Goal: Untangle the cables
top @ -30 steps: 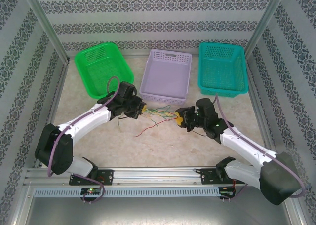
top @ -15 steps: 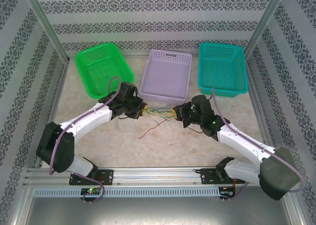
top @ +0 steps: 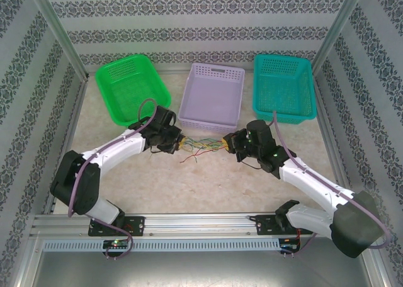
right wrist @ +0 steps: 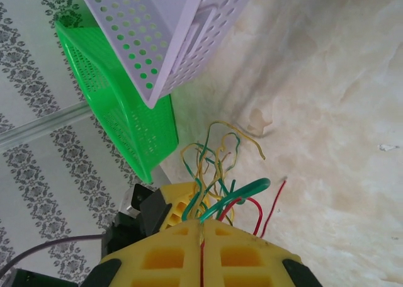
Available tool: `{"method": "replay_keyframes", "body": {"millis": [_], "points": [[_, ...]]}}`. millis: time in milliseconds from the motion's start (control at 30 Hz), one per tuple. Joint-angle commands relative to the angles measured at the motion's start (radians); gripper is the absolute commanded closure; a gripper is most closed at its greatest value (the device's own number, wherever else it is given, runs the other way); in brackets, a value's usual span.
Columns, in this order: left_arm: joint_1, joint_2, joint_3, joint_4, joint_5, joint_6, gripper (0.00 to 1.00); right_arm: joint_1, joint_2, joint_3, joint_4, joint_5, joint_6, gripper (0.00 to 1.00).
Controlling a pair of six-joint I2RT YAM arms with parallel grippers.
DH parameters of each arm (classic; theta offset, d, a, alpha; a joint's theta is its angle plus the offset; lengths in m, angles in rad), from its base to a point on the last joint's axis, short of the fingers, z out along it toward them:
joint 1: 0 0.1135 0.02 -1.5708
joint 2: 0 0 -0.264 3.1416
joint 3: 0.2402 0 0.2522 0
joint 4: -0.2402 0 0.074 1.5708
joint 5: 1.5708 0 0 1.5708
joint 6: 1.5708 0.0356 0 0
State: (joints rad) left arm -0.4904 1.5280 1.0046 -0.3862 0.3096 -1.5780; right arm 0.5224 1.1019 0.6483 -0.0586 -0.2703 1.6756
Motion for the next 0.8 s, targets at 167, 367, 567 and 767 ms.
{"method": "replay_keyframes", "body": {"millis": [167,367,567,767], "points": [[-0.004,0.019,0.044,-0.054,0.022,0.008,0.28,-0.042,0.011,0.037,-0.068,-0.066,-0.121,1.00],[-0.042,0.079,0.091,-0.054,0.045,-0.019,0.17,-0.049,0.037,0.066,-0.081,-0.121,-0.218,1.00],[-0.075,0.170,0.126,0.004,0.068,-0.017,0.23,-0.045,0.030,0.070,-0.079,-0.135,-0.229,1.00],[-0.078,0.202,0.137,-0.018,0.003,0.010,0.73,-0.050,0.007,0.071,-0.097,-0.135,-0.241,1.00]]}}
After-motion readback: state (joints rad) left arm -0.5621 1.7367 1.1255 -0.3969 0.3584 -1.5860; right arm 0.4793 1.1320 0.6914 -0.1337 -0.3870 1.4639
